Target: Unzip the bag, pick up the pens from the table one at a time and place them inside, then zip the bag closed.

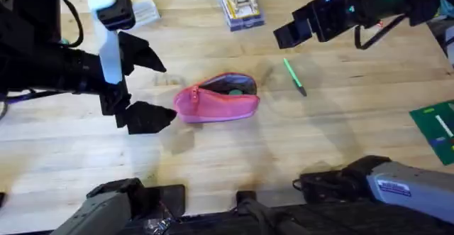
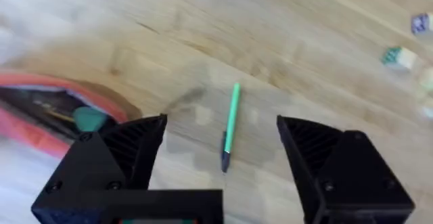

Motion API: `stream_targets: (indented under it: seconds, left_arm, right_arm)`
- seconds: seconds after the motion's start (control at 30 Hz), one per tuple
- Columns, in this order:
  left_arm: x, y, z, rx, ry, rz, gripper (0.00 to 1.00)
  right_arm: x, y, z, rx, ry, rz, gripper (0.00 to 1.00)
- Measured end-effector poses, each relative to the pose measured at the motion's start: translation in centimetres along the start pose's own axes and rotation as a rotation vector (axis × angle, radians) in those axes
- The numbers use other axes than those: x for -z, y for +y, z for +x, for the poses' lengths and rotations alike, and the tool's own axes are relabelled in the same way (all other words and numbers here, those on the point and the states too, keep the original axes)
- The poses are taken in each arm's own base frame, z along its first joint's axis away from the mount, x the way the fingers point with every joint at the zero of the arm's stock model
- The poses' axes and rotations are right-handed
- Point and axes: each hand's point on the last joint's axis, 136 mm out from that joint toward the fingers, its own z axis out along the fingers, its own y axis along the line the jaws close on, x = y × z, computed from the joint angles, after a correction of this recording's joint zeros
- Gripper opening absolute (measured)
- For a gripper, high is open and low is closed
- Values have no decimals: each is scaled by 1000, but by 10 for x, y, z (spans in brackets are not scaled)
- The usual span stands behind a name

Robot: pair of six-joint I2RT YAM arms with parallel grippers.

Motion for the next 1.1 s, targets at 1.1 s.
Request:
stream_targets:
  seconds: [1.1]
  left_arm:
    - [0, 1, 0, -3, -1, -3, 993]
  right_arm:
    - [-89, -40, 68, -172, 380, 30, 998]
